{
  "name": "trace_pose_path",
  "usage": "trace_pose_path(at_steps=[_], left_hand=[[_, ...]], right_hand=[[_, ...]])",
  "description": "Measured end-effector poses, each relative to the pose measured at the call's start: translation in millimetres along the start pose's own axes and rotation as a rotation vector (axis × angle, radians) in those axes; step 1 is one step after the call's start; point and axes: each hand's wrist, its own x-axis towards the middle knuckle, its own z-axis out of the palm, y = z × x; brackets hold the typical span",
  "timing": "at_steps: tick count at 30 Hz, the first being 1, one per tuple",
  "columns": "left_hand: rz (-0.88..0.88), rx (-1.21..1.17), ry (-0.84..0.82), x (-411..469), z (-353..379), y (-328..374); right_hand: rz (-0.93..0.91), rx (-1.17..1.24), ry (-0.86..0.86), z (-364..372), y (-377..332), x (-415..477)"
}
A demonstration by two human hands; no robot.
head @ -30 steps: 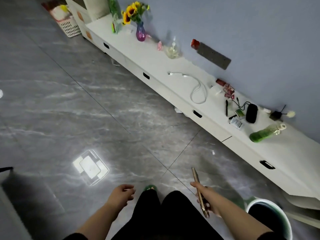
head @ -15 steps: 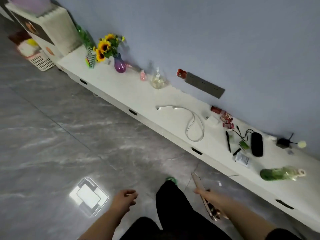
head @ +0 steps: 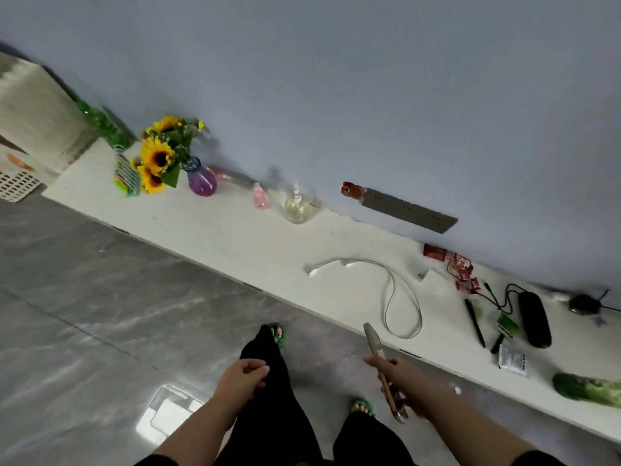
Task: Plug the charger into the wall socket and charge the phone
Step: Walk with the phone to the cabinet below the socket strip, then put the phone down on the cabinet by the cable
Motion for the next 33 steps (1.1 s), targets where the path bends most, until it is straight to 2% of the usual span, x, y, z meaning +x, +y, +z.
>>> trace_pose_path(at_steps=[6,9,14,16,21,25,33], left_hand=[[0.035,0.209,-0.130,79.6,-22.5,100.6],[0.102,0.394,-0.198,119.1,-8.9,137.5],[0.143,0.540,-0.209,187.7,30.9,174.8],[0.183,0.671,-0.219,216.7,47.6,183.0],[0.298,1.054,-0.101,289.4,92.7,175.5],[0.328,1.108,-0.044,331.3,123.6,153.9],[0.356,1.121,0.034,362.4,153.1,135.5]], right_hand=[[0.150,0.203,0.100,29.6,-46.0,26.7],[0.147,0.259,0.113,37.5,-70.6,49.3],[0.142,0.327,0.200,43.4,-99.0,107.8],[0.155,0.301,0.282,43.8,-108.4,135.8],[0.204,0.071,0.469,38.8,-118.7,211.7],[0.225,-0.130,0.581,42.2,-111.8,262.6],[0.163,-0.215,0.818,50.2,-106.9,318.6]])
